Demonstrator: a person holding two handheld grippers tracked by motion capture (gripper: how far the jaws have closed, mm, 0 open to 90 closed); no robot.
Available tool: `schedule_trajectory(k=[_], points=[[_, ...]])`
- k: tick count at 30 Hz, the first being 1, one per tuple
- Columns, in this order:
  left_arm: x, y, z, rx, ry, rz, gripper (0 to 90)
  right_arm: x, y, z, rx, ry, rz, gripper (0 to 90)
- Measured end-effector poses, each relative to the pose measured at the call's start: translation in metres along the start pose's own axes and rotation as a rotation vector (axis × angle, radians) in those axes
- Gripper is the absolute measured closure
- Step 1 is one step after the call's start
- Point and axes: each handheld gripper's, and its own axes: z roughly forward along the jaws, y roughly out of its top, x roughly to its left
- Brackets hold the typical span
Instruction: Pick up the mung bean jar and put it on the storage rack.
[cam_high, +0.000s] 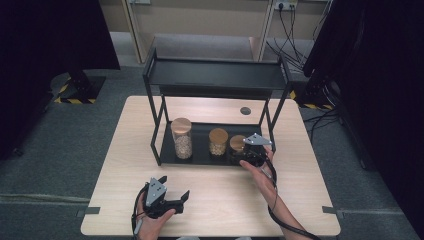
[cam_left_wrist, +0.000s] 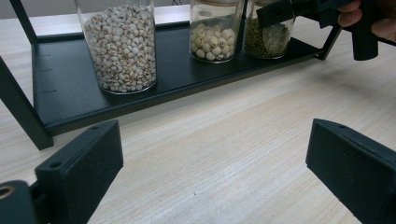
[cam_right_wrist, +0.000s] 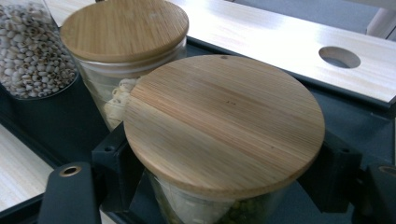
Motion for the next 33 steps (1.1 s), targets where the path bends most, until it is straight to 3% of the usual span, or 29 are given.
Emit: schedule_trajectory(k=[9, 16, 33], points=[[0.000, 0.000, 0.000, -0.001, -0.001, 0.001, 3.4, 0.001, -0.003, 0.001, -0.005, -0.011, 0.026, 25.1], [-0.001, 0.000, 0.000, 0.002, -0.002, 0.004, 3.4, 0.007, 0.001, -0.006, -0.010, -0.032, 0.022, 11.8], [-0.001, 0.000, 0.000, 0.003, 0.000, 0.006, 3.4, 0.017, 0.000, -0.029, -0.042, -0.034, 0.030, 4.0]])
